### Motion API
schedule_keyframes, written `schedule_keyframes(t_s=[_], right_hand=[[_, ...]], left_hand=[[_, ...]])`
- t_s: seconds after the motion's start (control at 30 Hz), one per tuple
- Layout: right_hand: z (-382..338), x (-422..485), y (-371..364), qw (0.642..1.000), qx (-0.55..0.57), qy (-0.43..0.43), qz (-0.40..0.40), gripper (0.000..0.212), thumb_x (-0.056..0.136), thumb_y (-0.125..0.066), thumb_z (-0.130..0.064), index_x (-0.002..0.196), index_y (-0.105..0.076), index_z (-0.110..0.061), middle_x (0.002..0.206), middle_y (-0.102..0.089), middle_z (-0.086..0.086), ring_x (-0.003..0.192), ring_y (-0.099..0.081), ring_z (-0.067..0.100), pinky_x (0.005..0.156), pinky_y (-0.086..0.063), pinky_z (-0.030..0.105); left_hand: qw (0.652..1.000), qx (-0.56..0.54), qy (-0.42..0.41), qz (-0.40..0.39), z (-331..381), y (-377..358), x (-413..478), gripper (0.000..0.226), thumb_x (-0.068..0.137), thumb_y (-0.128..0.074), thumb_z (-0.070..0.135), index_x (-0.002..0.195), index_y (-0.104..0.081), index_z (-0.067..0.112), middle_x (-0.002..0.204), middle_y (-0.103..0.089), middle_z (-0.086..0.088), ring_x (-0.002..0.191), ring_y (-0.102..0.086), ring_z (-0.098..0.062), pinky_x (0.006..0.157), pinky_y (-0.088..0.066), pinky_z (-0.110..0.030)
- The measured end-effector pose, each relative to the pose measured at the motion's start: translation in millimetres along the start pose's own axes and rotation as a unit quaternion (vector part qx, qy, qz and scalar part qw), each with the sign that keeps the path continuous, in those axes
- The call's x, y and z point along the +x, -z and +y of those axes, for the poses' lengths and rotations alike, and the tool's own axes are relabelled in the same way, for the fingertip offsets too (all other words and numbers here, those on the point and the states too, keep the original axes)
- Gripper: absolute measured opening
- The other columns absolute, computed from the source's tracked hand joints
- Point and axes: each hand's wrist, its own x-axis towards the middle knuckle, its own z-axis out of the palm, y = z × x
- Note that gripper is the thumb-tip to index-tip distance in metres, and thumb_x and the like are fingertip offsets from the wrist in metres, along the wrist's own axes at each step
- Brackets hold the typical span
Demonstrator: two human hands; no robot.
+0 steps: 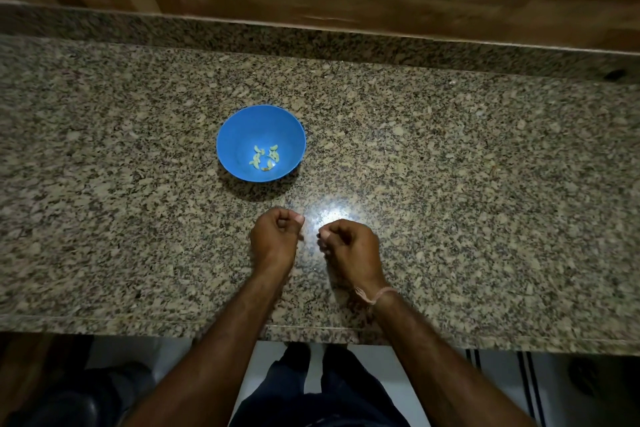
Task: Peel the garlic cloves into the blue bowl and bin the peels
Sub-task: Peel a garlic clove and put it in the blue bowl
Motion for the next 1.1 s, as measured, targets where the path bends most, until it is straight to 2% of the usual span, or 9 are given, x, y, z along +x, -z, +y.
schedule_keyframes(t_s=[0.13, 0.37, 0.47, 0.53, 0.73, 0.83, 0.97, 1.03, 1.1], right_hand=[[10.0, -1.3, 17.9, 0.999, -0.045, 0.011, -0.009, 0.012, 0.091, -0.077, -0.007, 0.093, -0.083, -0.017, 0.089, -0.080, -0.009, 0.086, -0.075, 0.005, 0.086, -0.063, 0.032], [20.4, -8.6, 28.8, 0.994, -0.096, 0.041, -0.008, 0.015, 0.089, -0.076, -0.012, 0.081, -0.076, -0.024, 0.077, -0.076, -0.012, 0.074, -0.071, 0.003, 0.071, -0.059, 0.029], [22.8, -10.7, 29.7, 0.990, -0.118, 0.077, -0.031, 0.012, 0.091, -0.074, -0.014, 0.085, -0.076, -0.023, 0.079, -0.076, -0.014, 0.076, -0.071, 0.003, 0.072, -0.061, 0.034], [24.5, -11.1, 30.6, 0.982, -0.145, 0.109, -0.045, 0.007, 0.092, -0.074, -0.019, 0.089, -0.077, -0.024, 0.082, -0.076, -0.015, 0.076, -0.071, 0.002, 0.071, -0.060, 0.036], [23.4, -11.7, 39.7, 0.937, -0.265, 0.216, -0.078, 0.009, 0.095, -0.066, -0.016, 0.093, -0.075, -0.020, 0.089, -0.073, -0.003, 0.081, -0.066, 0.017, 0.072, -0.053, 0.038], [21.0, -10.0, 40.4, 0.916, -0.300, 0.253, -0.090, 0.010, 0.096, -0.063, -0.015, 0.091, -0.072, -0.016, 0.088, -0.069, 0.001, 0.080, -0.062, 0.021, 0.067, -0.048, 0.035], [21.1, -10.4, 35.8, 0.880, -0.364, 0.291, -0.094, 0.011, 0.094, -0.060, -0.009, 0.085, -0.065, -0.013, 0.080, -0.061, 0.004, 0.073, -0.057, 0.025, 0.057, -0.046, 0.038], [21.2, -12.2, 34.1, 0.865, -0.389, 0.303, -0.093, 0.012, 0.089, -0.065, -0.005, 0.083, -0.063, -0.014, 0.079, -0.058, 0.004, 0.072, -0.055, 0.025, 0.054, -0.043, 0.037], [19.6, -10.3, 32.9, 0.883, -0.363, 0.283, -0.090, 0.011, 0.090, -0.067, -0.007, 0.082, -0.066, -0.014, 0.077, -0.062, 0.002, 0.071, -0.058, 0.021, 0.056, -0.043, 0.036]], left_hand=[[0.999, 0.018, 0.000, 0.036, 6.2, -4.1, 6.1, 0.013, 0.090, -0.080, 0.024, 0.093, -0.069, 0.016, 0.078, -0.071, 0.005, 0.076, -0.070, -0.016, 0.079, -0.060, -0.039], [0.998, -0.007, -0.003, 0.069, 0.7, -9.1, -3.6, 0.014, 0.097, -0.071, 0.030, 0.096, -0.070, 0.017, 0.081, -0.074, 0.003, 0.077, -0.073, -0.018, 0.079, -0.062, -0.043], [0.997, -0.013, 0.000, 0.082, -2.7, -11.1, -16.6, 0.020, 0.095, -0.073, 0.028, 0.110, -0.065, 0.016, 0.095, -0.071, -0.002, 0.088, -0.070, -0.023, 0.076, -0.056, -0.034], [0.996, -0.019, 0.000, 0.087, -6.1, -12.5, -26.2, 0.022, 0.095, -0.074, 0.024, 0.111, -0.063, 0.014, 0.097, -0.068, -0.002, 0.091, -0.067, -0.023, 0.076, -0.053, -0.032], [0.995, 0.001, -0.032, 0.093, -8.7, -12.9, -42.4, 0.031, 0.093, -0.076, 0.018, 0.118, -0.059, 0.018, 0.117, -0.058, 0.000, 0.087, -0.061, -0.006, 0.072, -0.047, -0.022], [0.994, 0.033, -0.046, 0.090, -23.0, -13.4, -59.6, 0.025, 0.093, -0.075, 0.019, 0.112, -0.059, 0.021, 0.112, -0.058, -0.002, 0.092, -0.061, -0.015, 0.069, -0.045, -0.014], [0.993, 0.077, -0.066, 0.064, -37.3, -17.3, -83.4, 0.015, 0.095, -0.071, 0.014, 0.104, -0.065, 0.024, 0.098, -0.062, 0.003, 0.084, -0.059, -0.001, 0.065, -0.041, -0.003], [0.994, 0.076, -0.058, 0.054, -37.2, -20.9, -87.8, 0.014, 0.095, -0.071, 0.013, 0.100, -0.068, 0.026, 0.097, -0.065, 0.008, 0.084, -0.060, 0.001, 0.066, -0.042, -0.005], [0.996, 0.066, -0.044, 0.046, -33.5, -24.5, -87.1, 0.010, 0.095, -0.071, 0.017, 0.100, -0.072, 0.027, 0.095, -0.069, 0.012, 0.085, -0.063, 0.002, 0.068, -0.046, -0.012]])
